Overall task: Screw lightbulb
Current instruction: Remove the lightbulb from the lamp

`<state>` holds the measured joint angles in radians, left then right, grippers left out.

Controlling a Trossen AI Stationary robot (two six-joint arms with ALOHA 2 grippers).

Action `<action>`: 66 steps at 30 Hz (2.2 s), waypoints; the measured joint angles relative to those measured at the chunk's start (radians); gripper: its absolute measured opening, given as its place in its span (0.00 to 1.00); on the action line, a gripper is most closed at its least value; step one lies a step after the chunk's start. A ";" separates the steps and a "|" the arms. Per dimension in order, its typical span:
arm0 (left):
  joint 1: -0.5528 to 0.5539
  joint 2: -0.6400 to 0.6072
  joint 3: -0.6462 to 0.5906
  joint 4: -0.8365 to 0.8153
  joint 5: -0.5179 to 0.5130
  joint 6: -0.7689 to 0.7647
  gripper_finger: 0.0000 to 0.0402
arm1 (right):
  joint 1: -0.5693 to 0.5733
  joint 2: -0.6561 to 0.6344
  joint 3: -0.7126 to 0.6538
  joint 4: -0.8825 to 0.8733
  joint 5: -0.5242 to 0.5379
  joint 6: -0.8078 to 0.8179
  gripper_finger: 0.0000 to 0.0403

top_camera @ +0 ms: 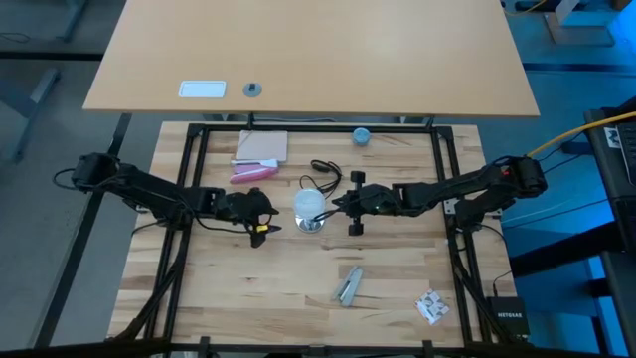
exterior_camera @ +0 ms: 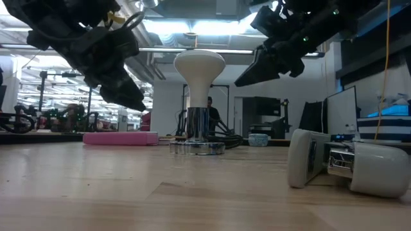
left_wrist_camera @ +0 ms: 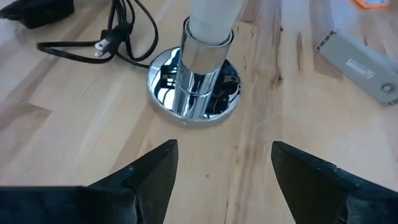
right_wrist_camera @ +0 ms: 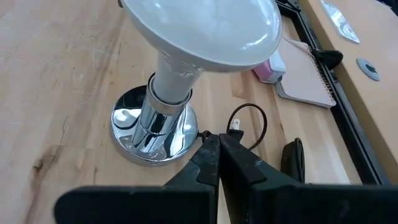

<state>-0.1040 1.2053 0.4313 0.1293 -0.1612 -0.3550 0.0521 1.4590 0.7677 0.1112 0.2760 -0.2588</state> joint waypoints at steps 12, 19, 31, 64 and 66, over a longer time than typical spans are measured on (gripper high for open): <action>0.000 0.003 0.000 0.174 0.000 0.022 0.63 | 0.000 0.000 0.000 0.006 -0.037 0.029 0.04; 0.000 0.003 0.000 0.171 0.000 0.020 0.63 | 0.000 0.011 0.000 -0.002 -0.088 0.127 0.19; 0.000 0.088 0.000 0.177 0.000 0.002 0.63 | 0.001 0.197 0.000 0.307 -0.138 0.162 0.57; 0.001 0.249 0.000 0.432 0.000 0.063 0.63 | -0.068 0.138 -0.076 0.340 -0.393 0.104 0.60; 0.001 0.249 0.000 0.432 0.000 0.058 0.63 | -0.068 0.122 -0.128 0.367 -0.344 0.102 0.60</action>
<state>-0.1028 1.4544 0.4316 0.5617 -0.1608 -0.2966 -0.0162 1.5812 0.6396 0.4785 -0.0675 -0.1569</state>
